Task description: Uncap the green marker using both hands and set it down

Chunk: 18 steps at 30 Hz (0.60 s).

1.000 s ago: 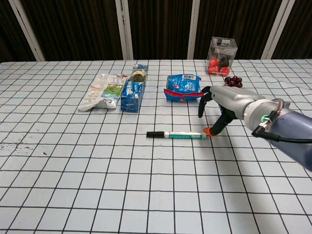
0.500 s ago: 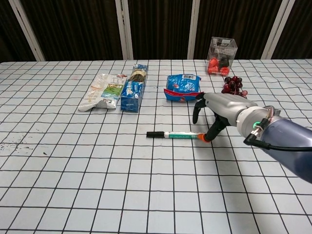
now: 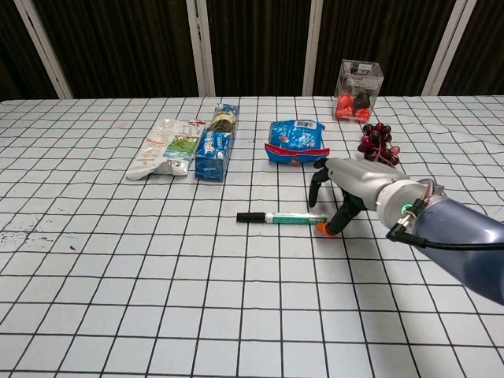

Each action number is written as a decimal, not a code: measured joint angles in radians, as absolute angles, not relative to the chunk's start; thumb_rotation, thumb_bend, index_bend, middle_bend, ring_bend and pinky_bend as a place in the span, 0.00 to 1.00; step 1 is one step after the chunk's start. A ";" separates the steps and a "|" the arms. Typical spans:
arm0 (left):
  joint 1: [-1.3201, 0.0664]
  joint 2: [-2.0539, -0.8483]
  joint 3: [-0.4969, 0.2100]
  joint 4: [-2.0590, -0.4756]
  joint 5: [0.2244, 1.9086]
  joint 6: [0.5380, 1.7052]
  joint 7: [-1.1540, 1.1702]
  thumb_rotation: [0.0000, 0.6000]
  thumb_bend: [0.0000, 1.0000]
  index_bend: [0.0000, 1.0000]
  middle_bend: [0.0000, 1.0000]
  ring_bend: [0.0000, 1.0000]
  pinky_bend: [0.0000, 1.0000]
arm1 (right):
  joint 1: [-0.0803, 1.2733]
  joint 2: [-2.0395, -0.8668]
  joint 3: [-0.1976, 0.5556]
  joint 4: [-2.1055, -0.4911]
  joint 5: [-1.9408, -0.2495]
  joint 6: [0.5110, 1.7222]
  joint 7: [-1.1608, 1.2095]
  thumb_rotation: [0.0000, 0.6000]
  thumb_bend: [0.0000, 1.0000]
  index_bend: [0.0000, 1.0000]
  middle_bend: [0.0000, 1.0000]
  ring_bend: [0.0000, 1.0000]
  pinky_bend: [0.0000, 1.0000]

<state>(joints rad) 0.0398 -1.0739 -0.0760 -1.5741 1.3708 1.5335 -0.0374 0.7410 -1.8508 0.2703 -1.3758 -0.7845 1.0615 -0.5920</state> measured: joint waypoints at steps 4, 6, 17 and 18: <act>0.040 -1.073 -0.076 -1.578 1.370 1.533 -0.031 1.00 0.56 0.06 0.00 0.00 0.07 | 0.743 -1.855 0.269 -1.367 -0.788 1.060 -0.585 1.00 0.33 0.47 0.03 0.06 0.05; 0.041 -1.073 -0.075 -1.580 1.369 1.534 -0.028 1.00 0.56 0.06 0.00 0.00 0.07 | 0.743 -1.856 0.269 -1.363 -0.790 1.059 -0.581 1.00 0.33 0.48 0.03 0.06 0.05; 0.043 -1.074 -0.074 -1.585 1.366 1.534 -0.020 1.00 0.56 0.06 0.00 0.00 0.07 | 0.745 -1.864 0.268 -1.345 -0.792 1.049 -0.565 1.00 0.33 0.50 0.03 0.06 0.05; 0.043 -1.074 -0.074 -1.587 1.366 1.535 -0.018 1.00 0.56 0.06 0.00 0.00 0.07 | 0.745 -1.865 0.268 -1.341 -0.792 1.047 -0.562 1.00 0.33 0.51 0.03 0.06 0.05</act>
<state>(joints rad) 0.0430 -1.0737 -0.0739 -1.5866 1.3655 1.5351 -0.0183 0.7451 -1.8646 0.2678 -1.3408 -0.7917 1.0466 -0.5623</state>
